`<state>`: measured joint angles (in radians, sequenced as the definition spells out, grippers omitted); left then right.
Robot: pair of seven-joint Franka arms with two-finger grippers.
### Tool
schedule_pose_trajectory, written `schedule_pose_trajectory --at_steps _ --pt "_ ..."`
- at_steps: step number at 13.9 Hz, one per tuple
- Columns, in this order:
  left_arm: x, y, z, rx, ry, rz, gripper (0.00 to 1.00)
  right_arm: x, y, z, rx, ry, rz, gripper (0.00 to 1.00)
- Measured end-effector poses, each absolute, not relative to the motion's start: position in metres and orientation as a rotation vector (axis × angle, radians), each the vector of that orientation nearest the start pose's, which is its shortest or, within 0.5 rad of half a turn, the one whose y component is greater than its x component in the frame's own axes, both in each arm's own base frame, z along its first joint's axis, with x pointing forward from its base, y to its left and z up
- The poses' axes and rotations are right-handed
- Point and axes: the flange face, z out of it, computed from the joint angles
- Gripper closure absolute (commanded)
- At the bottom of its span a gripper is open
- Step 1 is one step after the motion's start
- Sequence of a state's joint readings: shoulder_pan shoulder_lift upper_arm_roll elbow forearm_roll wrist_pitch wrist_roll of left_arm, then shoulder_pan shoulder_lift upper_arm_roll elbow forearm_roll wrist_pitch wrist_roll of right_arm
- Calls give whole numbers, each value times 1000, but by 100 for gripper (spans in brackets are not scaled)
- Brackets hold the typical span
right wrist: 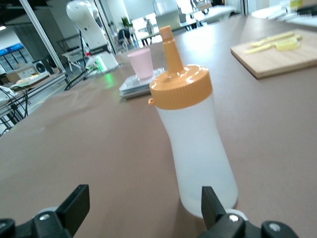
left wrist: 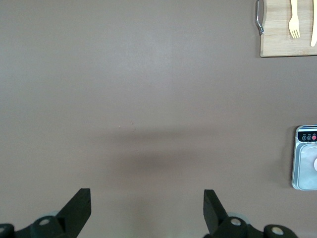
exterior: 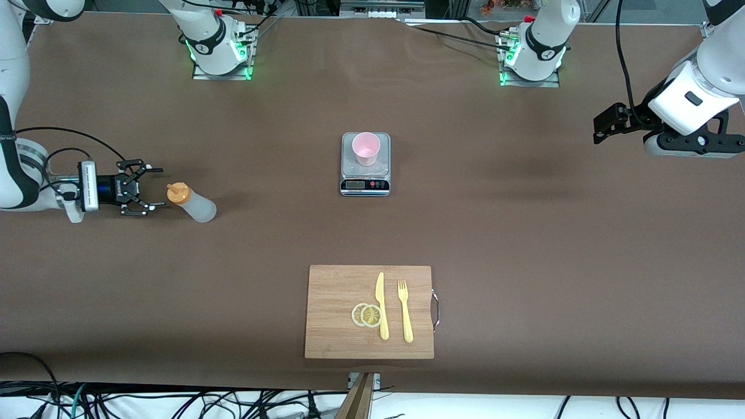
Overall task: Add sauce to pink cup with both arms
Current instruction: 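Reach the right gripper to the white sauce bottle and grasp it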
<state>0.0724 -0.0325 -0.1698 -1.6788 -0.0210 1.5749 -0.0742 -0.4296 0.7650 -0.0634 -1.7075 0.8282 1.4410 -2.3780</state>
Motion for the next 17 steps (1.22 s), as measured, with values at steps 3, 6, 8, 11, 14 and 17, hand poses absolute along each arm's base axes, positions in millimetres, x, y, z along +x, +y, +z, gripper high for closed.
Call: schedule_pose_trajectory --at_steps 3,6,8,11,14,17 --pt "539 -56 592 -3149 35 115 0 541 -175 133 -1387 -1363 -789 0" --pt "537 -56 591 -3147 36 132 0 553 -153 138 -1347 -1350 -856 0" --pt "537 -56 590 -3146 36 143 0 559 -143 140 -1334 -1339 -886 0" --pt "536 -57 590 -3145 37 149 0 561 -134 133 -1323 -1336 -905 0" --pt "536 -57 590 -3145 38 150 0 555 -129 111 -1298 -1339 -925 0" --pt "536 -57 590 -3145 38 151 0 553 -120 97 -1271 -1339 -948 0"
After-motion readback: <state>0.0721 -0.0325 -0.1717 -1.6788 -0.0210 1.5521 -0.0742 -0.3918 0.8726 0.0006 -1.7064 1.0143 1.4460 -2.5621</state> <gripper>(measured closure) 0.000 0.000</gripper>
